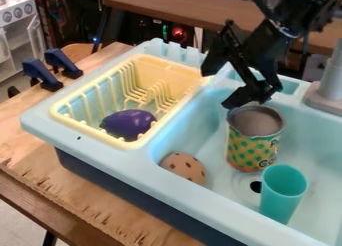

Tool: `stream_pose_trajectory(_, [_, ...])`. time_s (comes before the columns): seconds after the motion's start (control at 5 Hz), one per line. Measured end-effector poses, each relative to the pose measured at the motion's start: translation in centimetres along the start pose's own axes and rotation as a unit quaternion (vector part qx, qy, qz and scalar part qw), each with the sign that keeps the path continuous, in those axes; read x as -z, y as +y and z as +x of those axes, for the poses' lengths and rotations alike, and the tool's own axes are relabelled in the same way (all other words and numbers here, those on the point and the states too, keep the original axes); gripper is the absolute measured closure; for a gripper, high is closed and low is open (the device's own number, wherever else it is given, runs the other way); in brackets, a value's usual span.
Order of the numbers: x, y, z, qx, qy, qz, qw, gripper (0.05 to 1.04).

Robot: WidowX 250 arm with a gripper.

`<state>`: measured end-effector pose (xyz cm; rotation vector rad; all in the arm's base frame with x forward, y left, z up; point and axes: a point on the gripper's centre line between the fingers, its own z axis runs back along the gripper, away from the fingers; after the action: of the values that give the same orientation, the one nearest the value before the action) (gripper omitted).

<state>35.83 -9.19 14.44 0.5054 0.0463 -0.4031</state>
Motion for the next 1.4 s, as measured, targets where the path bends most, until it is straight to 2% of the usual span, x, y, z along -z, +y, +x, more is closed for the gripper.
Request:
stream_pose_trajectory(0.2, [-0.3,-0.7,-0.3,-0.004,-0.022,-0.016,0.9996,0.081])
stream_pose_trajectory(0.6, [-1.7,-3.9,-0.5,-0.022,-0.102,-0.092,0.9902,0.081])
stream_pose_trajectory(0.8, [-2.3,-5.4,-0.2,-0.034,-0.122,-0.119,0.9848,0.081])
stream_pose_trajectory(1.2, [-2.6,-5.9,-0.1,-0.034,-0.123,-0.128,0.9836,0.081])
stream_pose_trajectory(1.4, [-2.7,-5.6,-0.6,-0.039,-0.105,-0.121,0.9863,0.081])
